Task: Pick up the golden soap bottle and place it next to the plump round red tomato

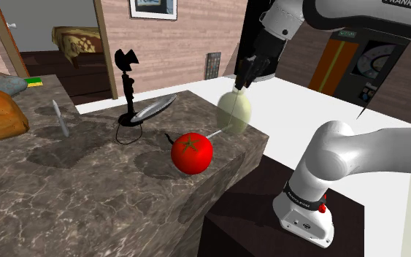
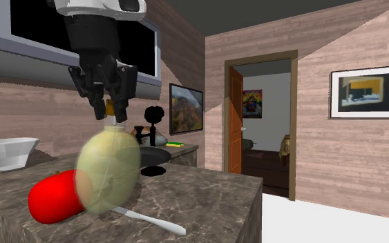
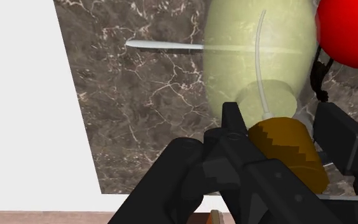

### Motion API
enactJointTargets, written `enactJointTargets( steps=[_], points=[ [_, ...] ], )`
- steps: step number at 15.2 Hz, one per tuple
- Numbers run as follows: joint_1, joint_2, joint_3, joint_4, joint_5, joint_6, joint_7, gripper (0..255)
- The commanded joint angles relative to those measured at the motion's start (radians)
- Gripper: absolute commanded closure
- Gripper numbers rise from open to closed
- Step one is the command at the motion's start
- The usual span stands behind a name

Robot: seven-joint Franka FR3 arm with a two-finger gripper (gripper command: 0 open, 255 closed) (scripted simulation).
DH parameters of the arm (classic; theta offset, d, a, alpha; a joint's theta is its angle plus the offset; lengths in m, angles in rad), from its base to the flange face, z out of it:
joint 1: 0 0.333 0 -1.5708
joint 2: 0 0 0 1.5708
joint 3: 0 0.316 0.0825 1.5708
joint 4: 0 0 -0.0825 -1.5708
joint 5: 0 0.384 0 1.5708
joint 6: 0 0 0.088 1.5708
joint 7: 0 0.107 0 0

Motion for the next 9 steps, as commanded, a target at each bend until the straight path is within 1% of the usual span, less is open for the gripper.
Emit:
enactJointTargets(
  steps=[1, 9],
  points=[
    [0.001, -0.010, 0.002, -0.034, 0.003, 0.025, -0.002, 255],
    [0.008, -0.047, 0.012, -0.158, 0.015, 0.112, -0.007, 255]
  ],
)
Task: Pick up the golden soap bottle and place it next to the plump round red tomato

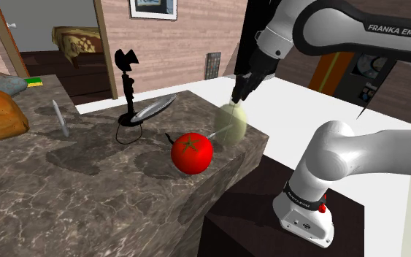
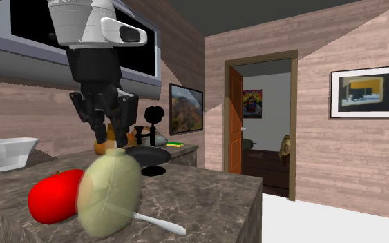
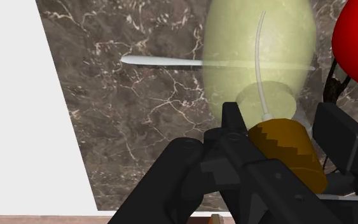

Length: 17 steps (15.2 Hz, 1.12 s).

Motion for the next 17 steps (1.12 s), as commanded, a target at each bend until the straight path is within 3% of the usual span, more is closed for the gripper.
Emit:
enactJointTargets(
  steps=[1, 11, 12, 17],
  points=[
    [0.002, -0.012, 0.003, -0.034, 0.004, 0.023, -0.001, 255],
    [0.004, -0.019, 0.005, -0.059, 0.006, 0.042, -0.002, 255],
    [0.004, -0.019, 0.005, -0.059, 0.006, 0.042, -0.002, 0],
    [0.004, -0.019, 0.005, -0.059, 0.006, 0.042, -0.002, 0]
  ],
)
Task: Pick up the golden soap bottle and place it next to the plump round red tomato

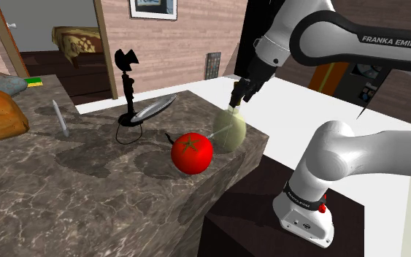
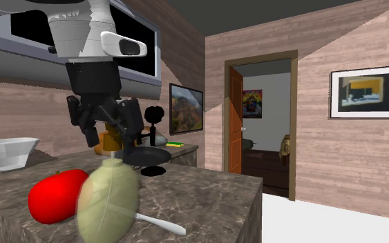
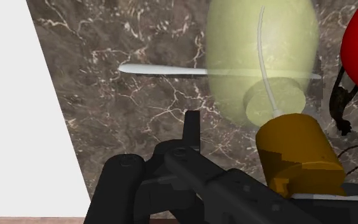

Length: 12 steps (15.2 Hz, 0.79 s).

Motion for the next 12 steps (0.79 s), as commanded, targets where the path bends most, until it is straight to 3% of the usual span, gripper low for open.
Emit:
enactJointTargets(
  steps=[1, 4, 12],
  points=[
    [-0.002, -0.008, -0.006, 0.029, -0.005, -0.037, 0.001, 0],
    [-0.007, -0.018, -0.021, 0.117, -0.019, -0.135, 0.003, 0],
    [-0.007, -0.018, -0.021, 0.117, -0.019, -0.135, 0.003, 0]
  ],
)
